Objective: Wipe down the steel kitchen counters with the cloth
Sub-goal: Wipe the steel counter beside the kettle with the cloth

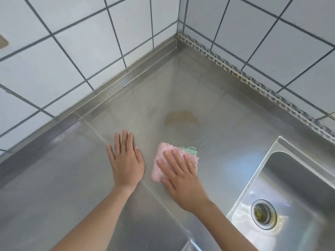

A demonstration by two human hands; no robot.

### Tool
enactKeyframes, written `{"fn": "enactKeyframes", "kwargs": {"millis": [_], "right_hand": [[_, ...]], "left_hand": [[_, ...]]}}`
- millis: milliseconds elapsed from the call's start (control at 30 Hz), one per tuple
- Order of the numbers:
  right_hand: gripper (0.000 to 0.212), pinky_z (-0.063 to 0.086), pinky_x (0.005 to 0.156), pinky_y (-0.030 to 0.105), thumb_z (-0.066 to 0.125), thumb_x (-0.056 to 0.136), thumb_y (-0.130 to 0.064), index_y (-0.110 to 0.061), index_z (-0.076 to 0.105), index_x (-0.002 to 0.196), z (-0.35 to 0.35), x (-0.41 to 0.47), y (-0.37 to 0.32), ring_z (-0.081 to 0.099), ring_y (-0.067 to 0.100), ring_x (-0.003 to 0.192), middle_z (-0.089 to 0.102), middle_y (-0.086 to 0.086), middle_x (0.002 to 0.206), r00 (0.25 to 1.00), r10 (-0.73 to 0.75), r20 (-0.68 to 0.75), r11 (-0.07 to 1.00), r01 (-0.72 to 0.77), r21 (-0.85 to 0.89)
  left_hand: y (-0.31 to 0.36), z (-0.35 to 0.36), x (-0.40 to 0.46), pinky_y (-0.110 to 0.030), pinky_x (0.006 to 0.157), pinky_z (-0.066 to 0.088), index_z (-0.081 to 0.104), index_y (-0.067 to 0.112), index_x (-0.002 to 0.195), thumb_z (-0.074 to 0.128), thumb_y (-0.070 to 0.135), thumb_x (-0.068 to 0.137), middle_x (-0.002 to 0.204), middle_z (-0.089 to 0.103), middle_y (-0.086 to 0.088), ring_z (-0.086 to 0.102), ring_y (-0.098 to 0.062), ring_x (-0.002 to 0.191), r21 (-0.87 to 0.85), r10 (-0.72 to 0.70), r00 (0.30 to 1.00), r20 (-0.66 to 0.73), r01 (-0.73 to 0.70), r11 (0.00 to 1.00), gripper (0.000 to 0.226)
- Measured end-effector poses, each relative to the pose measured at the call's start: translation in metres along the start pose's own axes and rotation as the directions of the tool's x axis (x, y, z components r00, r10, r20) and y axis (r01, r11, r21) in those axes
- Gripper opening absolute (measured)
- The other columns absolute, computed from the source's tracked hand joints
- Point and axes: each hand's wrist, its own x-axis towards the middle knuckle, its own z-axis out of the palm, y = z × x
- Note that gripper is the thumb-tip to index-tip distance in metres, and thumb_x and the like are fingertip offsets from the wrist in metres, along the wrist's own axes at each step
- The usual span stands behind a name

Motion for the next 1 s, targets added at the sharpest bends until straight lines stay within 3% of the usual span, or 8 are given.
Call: {"fn": "enactKeyframes", "kwargs": {"millis": [67, 200, 367, 433, 600, 767, 867, 1000], "right_hand": [[0.055, 0.008, 0.128, 0.049, 0.035, 0.11, -0.046, -0.034, 0.022, 0.162, -0.005, -0.028, 0.031, 0.004, 0.021, 0.16, 0.008, -0.006, 0.173, 0.999, -0.04, 0.028, 0.999, 0.041, -0.028], [0.056, 0.016, 0.126, 0.053, 0.03, 0.108, -0.05, -0.034, 0.024, 0.161, -0.037, -0.039, 0.097, 0.006, 0.02, 0.16, 0.011, -0.006, 0.172, 0.995, 0.069, 0.065, 0.997, -0.067, -0.026], [0.058, -0.001, 0.128, 0.048, 0.025, 0.107, -0.053, -0.034, 0.022, 0.161, -0.046, 0.042, 0.114, -0.004, 0.023, 0.16, 0.005, -0.003, 0.172, 0.9, 0.435, -0.029, 0.9, -0.434, 0.052], [0.056, -0.008, 0.127, 0.05, 0.029, 0.109, -0.047, -0.034, 0.019, 0.163, -0.04, 0.083, 0.086, -0.011, 0.025, 0.159, -0.001, -0.001, 0.173, 0.874, 0.485, -0.031, 0.872, -0.481, 0.084], [0.057, 0.004, 0.127, 0.057, 0.031, 0.11, -0.042, -0.03, 0.018, 0.164, -0.01, 0.09, 0.005, -0.005, 0.028, 0.159, 0.004, 0.002, 0.173, 0.988, 0.151, -0.038, 0.988, -0.149, 0.042], [0.056, 0.009, 0.128, 0.051, 0.032, 0.11, -0.047, -0.034, 0.019, 0.163, -0.016, 0.022, 0.051, 0.004, 0.022, 0.16, 0.008, -0.005, 0.173, 0.998, -0.065, 0.021, 0.998, 0.065, -0.015], [0.057, 0.011, 0.127, 0.055, 0.023, 0.109, -0.053, -0.035, 0.019, 0.163, -0.04, 0.028, 0.104, 0.0, 0.019, 0.16, 0.007, -0.005, 0.173, 0.996, 0.078, 0.038, 0.997, -0.077, -0.021], [0.06, -0.007, 0.128, 0.049, 0.013, 0.106, -0.056, -0.035, 0.015, 0.163, -0.061, 0.103, 0.135, -0.009, 0.023, 0.159, -0.002, -0.002, 0.173, 0.912, 0.41, -0.02, 0.911, -0.409, 0.051]], "left_hand": [[-0.002, 0.004, -0.001, -0.059, 0.128, 0.016, 0.043, 0.016, 0.154, 0.031, 0.03, 0.105, 0.168, 0.035, -0.006, 0.02, -0.027, 0.161, 0.006, 0.001, 1.0, -0.005, -0.001, 1.0, 0.053], [-0.002, 0.005, -0.002, -0.057, 0.129, 0.014, 0.04, 0.016, 0.157, 0.029, 0.03, 0.106, 0.17, 0.03, -0.004, 0.015, -0.024, 0.162, 0.021, -0.002, 1.0, 0.001, 0.002, 1.0, 0.054], [0.0, 0.003, 0.0, -0.057, 0.129, 0.013, 0.04, 0.016, 0.157, 0.03, 0.029, 0.106, 0.17, 0.03, -0.004, 0.017, -0.024, 0.161, 0.032, -0.013, 1.0, 0.012, 0.013, 0.999, 0.053], [0.0, 0.003, -0.001, -0.057, 0.129, 0.013, 0.039, 0.017, 0.158, 0.029, 0.029, 0.106, 0.171, 0.029, -0.004, 0.015, -0.023, 0.162, 0.04, -0.013, 1.0, 0.02, 0.012, 0.999, 0.054], [0.0, 0.002, 0.0, -0.057, 0.129, 0.013, 0.04, 0.017, 0.157, 0.031, 0.028, 0.105, 0.171, 0.029, -0.004, 0.015, -0.022, 0.162, 0.031, -0.015, 1.0, 0.024, 0.014, 0.999, 0.054], [0.001, 0.003, 0.0, -0.056, 0.129, 0.012, 0.04, 0.016, 0.157, 0.031, 0.029, 0.106, 0.17, 0.03, -0.004, 0.015, -0.023, 0.162, 0.035, -0.011, 1.0, 0.018, 0.01, 0.999, 0.053], [0.001, 0.003, -0.001, -0.056, 0.129, 0.013, 0.04, 0.016, 0.157, 0.03, 0.029, 0.106, 0.171, 0.029, -0.004, 0.014, -0.023, 0.162, 0.045, -0.007, 1.0, 0.017, 0.006, 0.999, 0.053], [0.002, 0.003, -0.001, -0.056, 0.129, 0.013, 0.04, 0.016, 0.158, 0.03, 0.029, 0.107, 0.171, 0.029, -0.004, 0.014, -0.023, 0.162, 0.049, -0.009, 1.0, 0.015, 0.008, 0.999, 0.053]]}}
